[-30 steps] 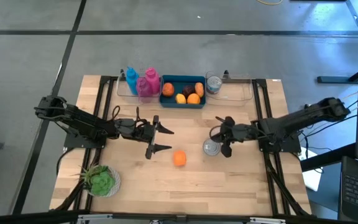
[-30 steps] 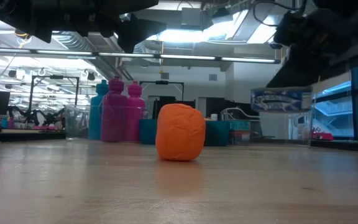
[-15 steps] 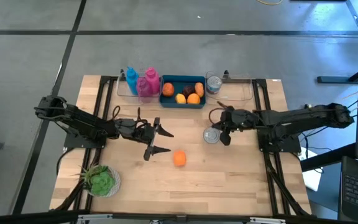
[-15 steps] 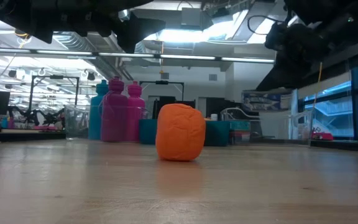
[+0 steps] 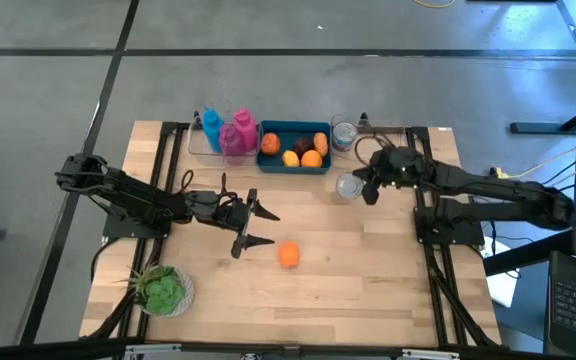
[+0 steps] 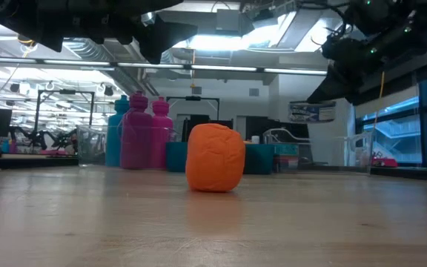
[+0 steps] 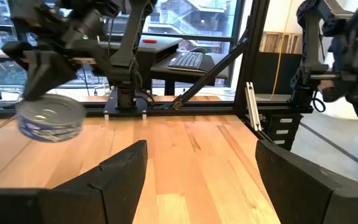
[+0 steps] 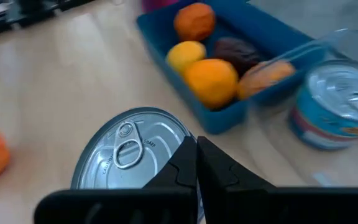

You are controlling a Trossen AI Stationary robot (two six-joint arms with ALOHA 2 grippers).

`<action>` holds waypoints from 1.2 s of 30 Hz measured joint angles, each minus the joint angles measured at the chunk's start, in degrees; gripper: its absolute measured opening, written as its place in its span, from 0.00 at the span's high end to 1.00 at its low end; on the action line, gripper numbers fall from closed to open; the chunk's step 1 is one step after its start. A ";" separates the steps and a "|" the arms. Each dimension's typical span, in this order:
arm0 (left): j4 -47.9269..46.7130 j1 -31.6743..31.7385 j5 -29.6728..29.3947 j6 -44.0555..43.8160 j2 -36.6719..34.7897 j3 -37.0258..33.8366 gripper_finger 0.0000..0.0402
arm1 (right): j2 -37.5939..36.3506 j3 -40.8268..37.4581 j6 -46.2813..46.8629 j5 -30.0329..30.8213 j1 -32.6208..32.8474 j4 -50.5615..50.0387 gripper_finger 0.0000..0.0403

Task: Pick & Place Food Item
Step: Stack the blue can on top of the yellow blue can in the right transparent bin

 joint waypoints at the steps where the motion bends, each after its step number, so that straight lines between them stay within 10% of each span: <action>1: 0.01 0.00 0.00 0.00 0.00 0.00 0.27 | -0.10 0.00 -0.45 -0.44 -1.49 0.07 1.00; 19: 0.00 0.00 0.00 0.37 0.00 0.00 0.27 | 6.06 8.52 -6.00 -13.46 -27.86 0.40 1.00; 36: -0.01 0.00 2.03 0.72 0.00 0.00 0.27 | 27.86 19.20 -7.51 -15.26 -35.38 6.18 1.00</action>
